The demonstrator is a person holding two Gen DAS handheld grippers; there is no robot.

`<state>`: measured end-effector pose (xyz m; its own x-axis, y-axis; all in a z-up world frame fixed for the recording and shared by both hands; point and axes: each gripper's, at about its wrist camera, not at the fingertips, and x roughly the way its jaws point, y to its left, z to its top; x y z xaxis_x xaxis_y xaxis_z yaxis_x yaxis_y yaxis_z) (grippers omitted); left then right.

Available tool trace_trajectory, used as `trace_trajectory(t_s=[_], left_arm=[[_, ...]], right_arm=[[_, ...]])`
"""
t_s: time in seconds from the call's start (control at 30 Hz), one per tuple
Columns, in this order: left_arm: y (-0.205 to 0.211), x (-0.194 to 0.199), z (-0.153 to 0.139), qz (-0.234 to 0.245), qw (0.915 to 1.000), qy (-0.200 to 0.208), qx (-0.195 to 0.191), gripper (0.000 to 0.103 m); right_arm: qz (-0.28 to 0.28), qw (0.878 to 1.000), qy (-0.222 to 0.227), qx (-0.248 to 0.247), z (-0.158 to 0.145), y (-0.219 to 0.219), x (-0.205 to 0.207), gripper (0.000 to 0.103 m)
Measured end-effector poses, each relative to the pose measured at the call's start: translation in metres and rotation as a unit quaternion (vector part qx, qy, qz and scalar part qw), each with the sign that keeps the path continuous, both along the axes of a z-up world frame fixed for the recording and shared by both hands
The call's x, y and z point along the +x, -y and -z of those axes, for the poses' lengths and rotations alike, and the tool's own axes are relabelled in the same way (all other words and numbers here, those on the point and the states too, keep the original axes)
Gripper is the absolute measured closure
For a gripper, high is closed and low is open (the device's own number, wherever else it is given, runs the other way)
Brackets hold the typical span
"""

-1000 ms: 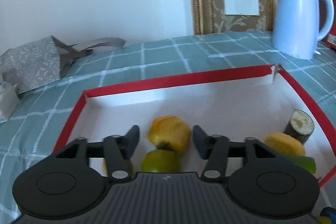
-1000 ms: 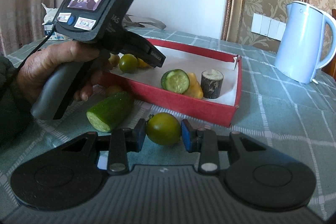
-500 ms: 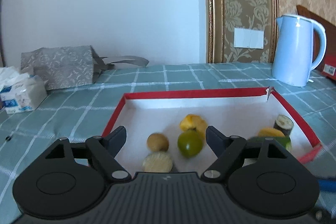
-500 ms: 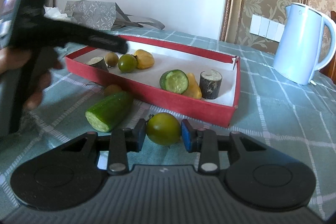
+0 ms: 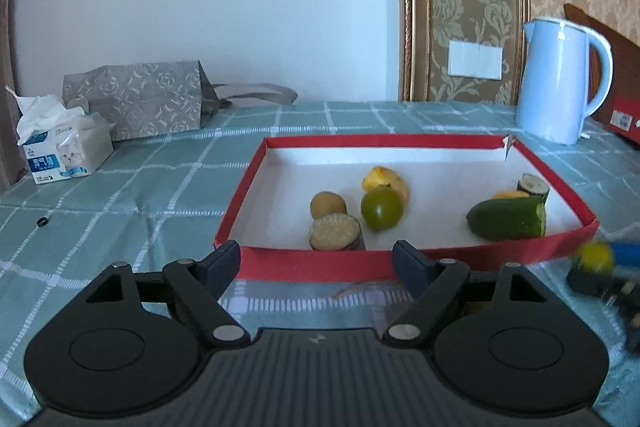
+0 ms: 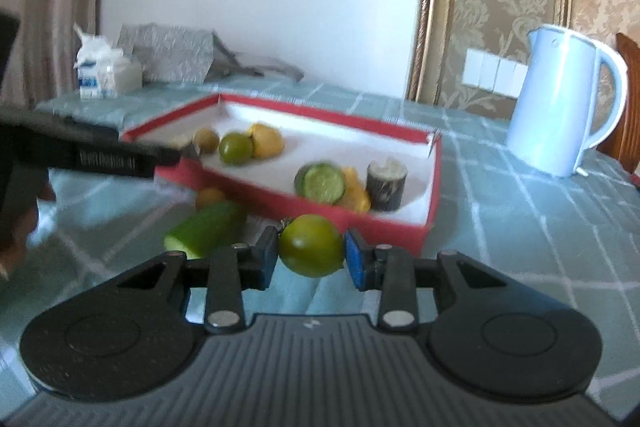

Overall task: Organize fruits
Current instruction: 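Carry the green lime into the tray and open the right gripper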

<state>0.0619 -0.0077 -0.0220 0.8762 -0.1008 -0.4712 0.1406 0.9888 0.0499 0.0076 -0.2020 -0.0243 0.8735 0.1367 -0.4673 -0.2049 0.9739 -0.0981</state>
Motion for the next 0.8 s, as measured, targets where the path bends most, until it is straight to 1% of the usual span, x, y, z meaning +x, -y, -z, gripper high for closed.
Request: trace_trajectory(t_s=[0.07, 0.17, 0.23, 0.33, 0.43, 0.57, 0.8], left_arm=[[0.001, 0.002, 0.002, -0.002, 1.0000, -0.006, 0.006, 0.020], [0.000, 0.003, 0.004, -0.001, 0.9999, -0.013, 0.002, 0.020], [0.000, 0.003, 0.004, -0.002, 0.9999, -0.013, 0.002, 0.020], [0.000, 0.006, 0.006, -0.006, 0.9997, -0.023, 0.002, 0.020], [-0.001, 0.008, 0.008, -0.005, 0.9995, -0.030, 0.002, 0.020], [0.001, 0.011, 0.010, -0.003, 0.9992, -0.039, 0.004, 0.020], [0.004, 0.015, 0.012, 0.005, 0.9987, -0.051, 0.004, 0.020]], right_arm=[[0.006, 1.000, 0.009, -0.006, -0.007, 0.001, 0.003, 0.069], [0.015, 1.000, 0.020, -0.010, -0.019, 0.005, 0.015, 0.069], [0.020, 0.999, 0.029, -0.011, -0.026, 0.005, 0.028, 0.069], [0.026, 0.999, 0.038, -0.026, -0.032, 0.000, 0.053, 0.069], [0.028, 0.998, 0.034, -0.039, -0.029, -0.009, 0.080, 0.069], [0.028, 0.999, 0.013, -0.031, -0.019, -0.015, 0.108, 0.069], [0.035, 0.999, -0.013, -0.011, -0.005, -0.014, 0.122, 0.070]])
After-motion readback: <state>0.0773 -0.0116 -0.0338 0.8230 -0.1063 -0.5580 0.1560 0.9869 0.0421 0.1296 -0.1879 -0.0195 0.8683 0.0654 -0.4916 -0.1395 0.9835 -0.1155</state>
